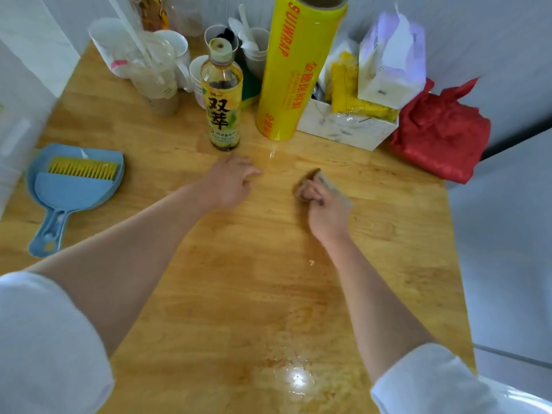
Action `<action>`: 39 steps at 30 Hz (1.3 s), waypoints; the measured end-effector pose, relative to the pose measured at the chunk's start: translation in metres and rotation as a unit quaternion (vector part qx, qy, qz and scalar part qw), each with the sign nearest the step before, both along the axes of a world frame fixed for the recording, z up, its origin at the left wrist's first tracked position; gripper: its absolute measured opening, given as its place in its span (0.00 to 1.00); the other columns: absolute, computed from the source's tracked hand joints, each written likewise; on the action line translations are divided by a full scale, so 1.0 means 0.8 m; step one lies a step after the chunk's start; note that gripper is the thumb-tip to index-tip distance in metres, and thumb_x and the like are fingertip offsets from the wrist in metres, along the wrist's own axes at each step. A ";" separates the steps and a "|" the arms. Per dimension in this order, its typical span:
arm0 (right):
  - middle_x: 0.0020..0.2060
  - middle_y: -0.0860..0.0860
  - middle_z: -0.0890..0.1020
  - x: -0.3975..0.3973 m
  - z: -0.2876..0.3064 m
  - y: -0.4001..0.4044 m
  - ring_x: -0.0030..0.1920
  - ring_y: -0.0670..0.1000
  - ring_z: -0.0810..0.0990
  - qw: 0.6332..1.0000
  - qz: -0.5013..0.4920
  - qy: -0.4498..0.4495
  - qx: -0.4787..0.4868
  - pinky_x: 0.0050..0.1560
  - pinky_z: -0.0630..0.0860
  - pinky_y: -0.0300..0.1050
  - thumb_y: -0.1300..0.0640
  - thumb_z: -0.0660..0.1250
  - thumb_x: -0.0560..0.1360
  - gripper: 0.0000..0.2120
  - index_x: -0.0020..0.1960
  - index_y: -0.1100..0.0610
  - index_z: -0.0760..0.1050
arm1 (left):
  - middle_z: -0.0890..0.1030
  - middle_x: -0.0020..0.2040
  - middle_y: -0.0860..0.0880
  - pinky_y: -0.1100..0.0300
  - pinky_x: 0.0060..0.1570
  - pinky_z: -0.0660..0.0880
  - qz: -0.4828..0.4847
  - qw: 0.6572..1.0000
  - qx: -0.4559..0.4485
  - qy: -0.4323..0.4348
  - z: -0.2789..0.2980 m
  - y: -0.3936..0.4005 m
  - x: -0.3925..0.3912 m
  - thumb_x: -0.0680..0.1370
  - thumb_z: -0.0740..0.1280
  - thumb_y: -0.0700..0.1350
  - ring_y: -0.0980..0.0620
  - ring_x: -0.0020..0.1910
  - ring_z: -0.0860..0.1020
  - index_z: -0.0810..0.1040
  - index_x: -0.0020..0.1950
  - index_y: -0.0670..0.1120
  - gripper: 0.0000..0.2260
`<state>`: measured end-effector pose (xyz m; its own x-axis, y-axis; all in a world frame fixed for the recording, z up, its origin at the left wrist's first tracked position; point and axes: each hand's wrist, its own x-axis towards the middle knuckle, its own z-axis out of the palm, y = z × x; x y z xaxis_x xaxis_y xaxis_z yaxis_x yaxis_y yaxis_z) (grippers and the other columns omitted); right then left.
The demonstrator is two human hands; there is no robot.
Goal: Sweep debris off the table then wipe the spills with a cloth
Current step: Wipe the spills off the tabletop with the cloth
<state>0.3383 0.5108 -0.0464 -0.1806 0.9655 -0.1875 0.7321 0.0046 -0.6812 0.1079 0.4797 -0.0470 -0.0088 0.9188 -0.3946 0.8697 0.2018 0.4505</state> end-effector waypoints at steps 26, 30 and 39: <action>0.47 0.38 0.85 0.246 0.004 0.046 0.28 0.44 0.78 0.999 -0.001 -0.005 -0.051 0.26 0.73 0.39 0.65 0.59 0.77 0.24 0.40 0.38 0.82 | 0.55 0.76 0.41 0.37 0.70 0.61 -0.039 0.987 -0.059 0.146 0.021 0.052 0.162 0.79 0.63 0.61 0.31 0.72 0.56 0.57 0.77 0.63 0.28; 0.57 0.51 0.84 0.250 -0.001 0.085 0.47 0.50 0.83 0.974 -0.211 -0.074 0.033 0.50 0.80 0.49 0.64 0.56 0.78 0.19 0.44 0.44 0.80 | 0.57 0.75 0.42 0.37 0.70 0.61 -0.018 0.990 -0.055 0.131 0.017 0.056 0.161 0.76 0.67 0.61 0.31 0.71 0.57 0.60 0.76 0.64 0.30; 0.52 0.29 0.81 0.248 -0.014 -0.018 0.29 0.38 0.77 0.984 0.175 -0.014 0.008 0.28 0.70 0.34 0.60 0.60 0.76 0.22 0.48 0.32 0.81 | 0.54 0.77 0.39 0.37 0.69 0.64 -0.013 0.986 -0.078 0.147 0.028 0.060 0.177 0.79 0.66 0.54 0.32 0.73 0.57 0.58 0.77 0.62 0.29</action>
